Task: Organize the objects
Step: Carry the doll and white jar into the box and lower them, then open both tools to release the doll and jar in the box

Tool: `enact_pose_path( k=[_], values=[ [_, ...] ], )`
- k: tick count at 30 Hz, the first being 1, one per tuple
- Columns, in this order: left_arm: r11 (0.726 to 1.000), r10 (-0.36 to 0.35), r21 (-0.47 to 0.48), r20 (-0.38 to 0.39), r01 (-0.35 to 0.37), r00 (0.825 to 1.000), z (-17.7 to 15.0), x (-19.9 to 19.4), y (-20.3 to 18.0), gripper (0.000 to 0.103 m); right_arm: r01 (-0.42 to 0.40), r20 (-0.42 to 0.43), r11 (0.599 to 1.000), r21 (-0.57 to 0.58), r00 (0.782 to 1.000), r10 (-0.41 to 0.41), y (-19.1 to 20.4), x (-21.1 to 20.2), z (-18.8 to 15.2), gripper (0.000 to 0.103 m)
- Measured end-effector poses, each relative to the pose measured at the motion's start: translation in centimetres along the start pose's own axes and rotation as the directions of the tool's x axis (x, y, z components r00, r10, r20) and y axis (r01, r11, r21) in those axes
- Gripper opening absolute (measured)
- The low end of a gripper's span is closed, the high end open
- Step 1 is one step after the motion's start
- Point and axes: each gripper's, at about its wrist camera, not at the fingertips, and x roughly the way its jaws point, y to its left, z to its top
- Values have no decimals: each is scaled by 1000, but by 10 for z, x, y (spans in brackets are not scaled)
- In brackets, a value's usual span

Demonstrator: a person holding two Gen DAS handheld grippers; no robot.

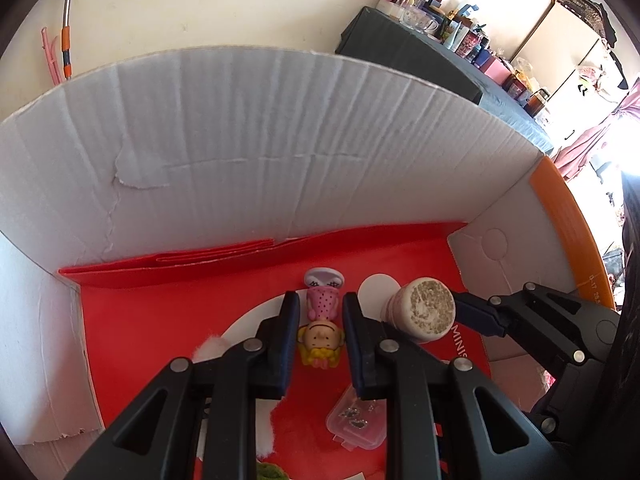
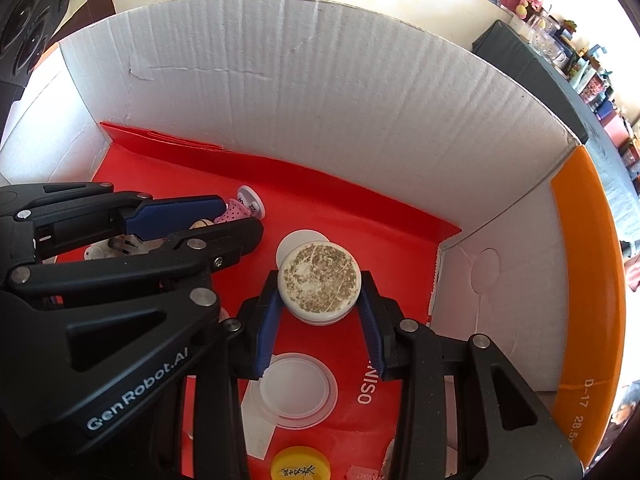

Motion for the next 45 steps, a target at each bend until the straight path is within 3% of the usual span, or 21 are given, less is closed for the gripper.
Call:
enact_pose_path(
  k=[45],
  values=[
    [1000,7,10,-2,-7,1000,-2,1,-2,26,2,15,1000,-5,1000,-2,-17,6,3,39]
  ],
)
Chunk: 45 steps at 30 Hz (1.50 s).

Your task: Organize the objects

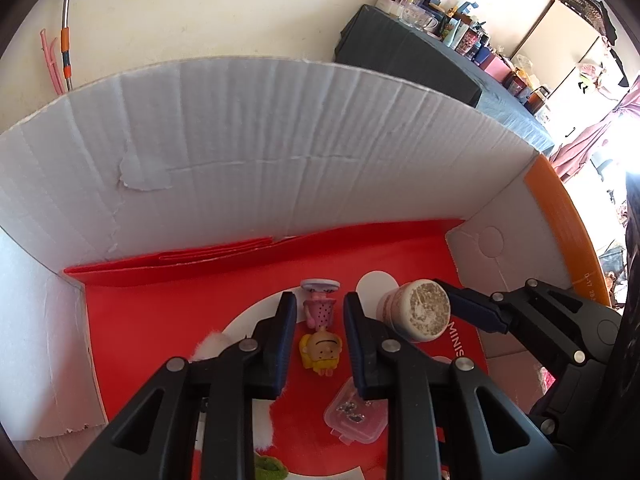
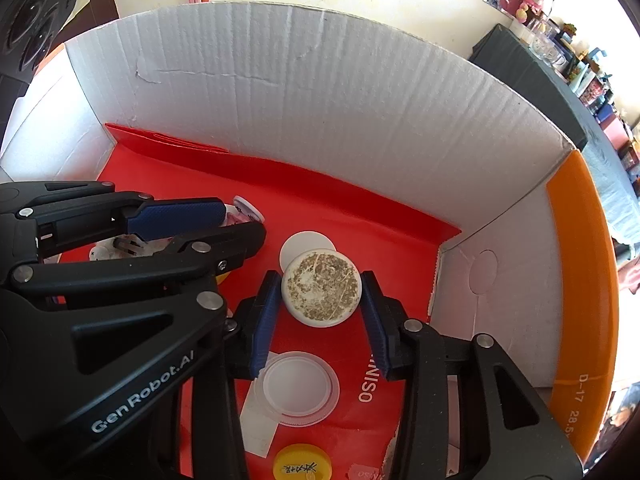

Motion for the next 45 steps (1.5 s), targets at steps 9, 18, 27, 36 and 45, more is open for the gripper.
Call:
enact_pose_path(
  k=[9,18,27,36,45],
  values=[
    [1000,16,10,33,-17,999,0,-15,-2,30,-4,16,1000,-2,1000,4,7,-13,-6,39],
    [998,57,24,82,-59,995,-5,-41,-11,37,-8,53,1000,-7,999,8,1,-27,-8,45],
    [993,110,14,153,-114,982,-16,-74,-11,41,-27,117,1000,-7,993,28,-12,-49,-6,52],
    [989,145,4,253,-151,956,-35,-111,-10,59,-28,206,1000,-2,978,28,-25,-72,-8,65],
    [980,189,-13,374,-199,908,-65,-148,-7,76,-60,324,997,56,945,39,-25,-112,-36,79]
  ],
)
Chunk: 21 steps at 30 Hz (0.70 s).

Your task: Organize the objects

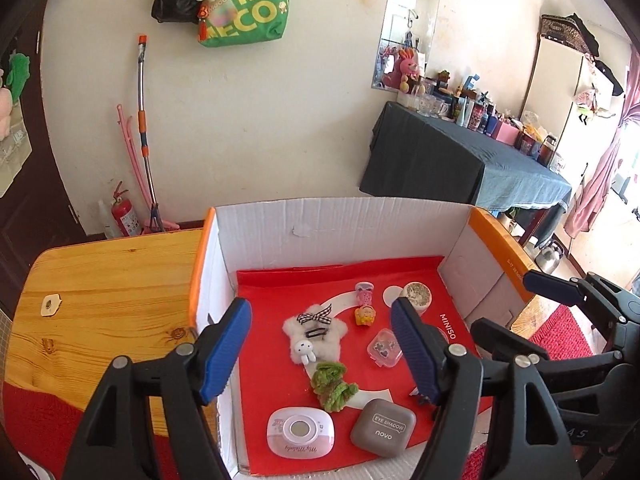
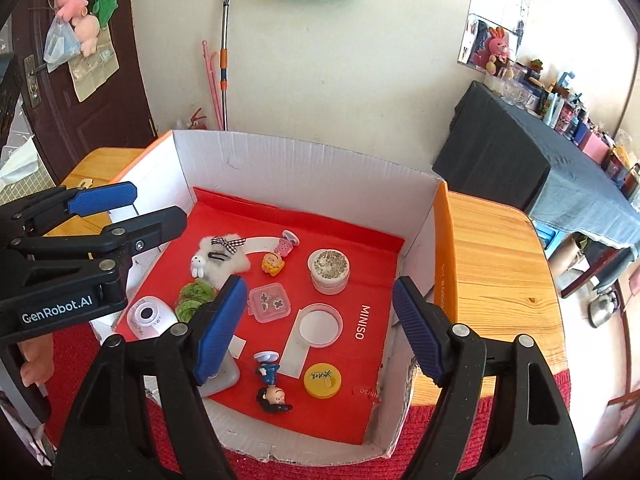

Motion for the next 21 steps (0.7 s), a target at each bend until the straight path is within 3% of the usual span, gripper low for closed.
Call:
enact_pose_path(
  k=[12,21],
  values=[
    [999,50,9,119,-52,992,-46,-38,5,96,-9,140,999,51,990,2,6,-35,-36,91],
    [996,81,11,141,-83,987,-80,-28,2,98,2,196,996,92,980,-20,4,-31,-72,95]
  ],
)
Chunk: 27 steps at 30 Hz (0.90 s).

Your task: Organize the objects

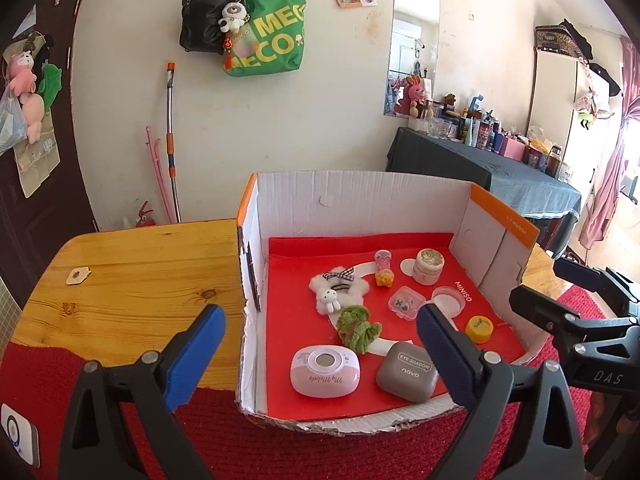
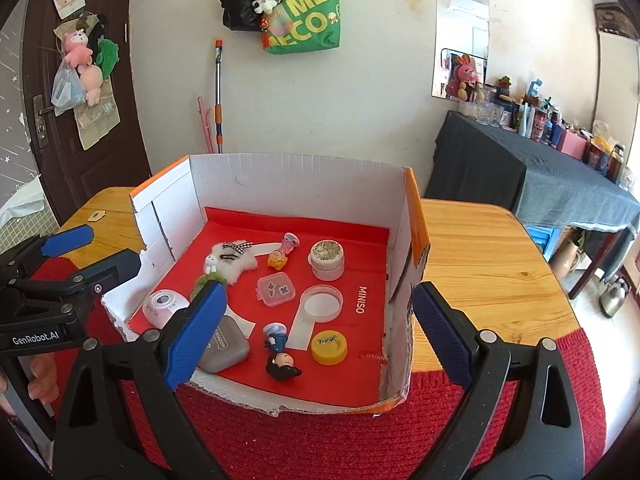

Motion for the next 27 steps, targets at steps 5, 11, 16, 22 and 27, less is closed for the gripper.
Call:
enact_pose_path(
  k=[5,11,16,22,27],
  values=[
    [1000,14,1,9,-14,1000,-16,10,-1,98,17,-13,1000,13,1000,-17,-7,14,-15,95],
    [1000,14,13,26,-14,1000,-26,16,-3,98,32,-12,999,1,999,-32,-6,23,-25,95],
    [1000,2,12,16,-3,1000,-30,21,-3,98,47,-2,999,-4,999,-47,-5,26,-30,95],
    [1000,-12,-5,-3,12,1000,-30,25,0,98,59,-6,998,-3,998,-59,-4,27,-36,96],
    [1000,-9,4,6,9,1000,-32,25,-2,98,83,-13,996,-25,996,-83,2,27,-37,98]
  ],
)
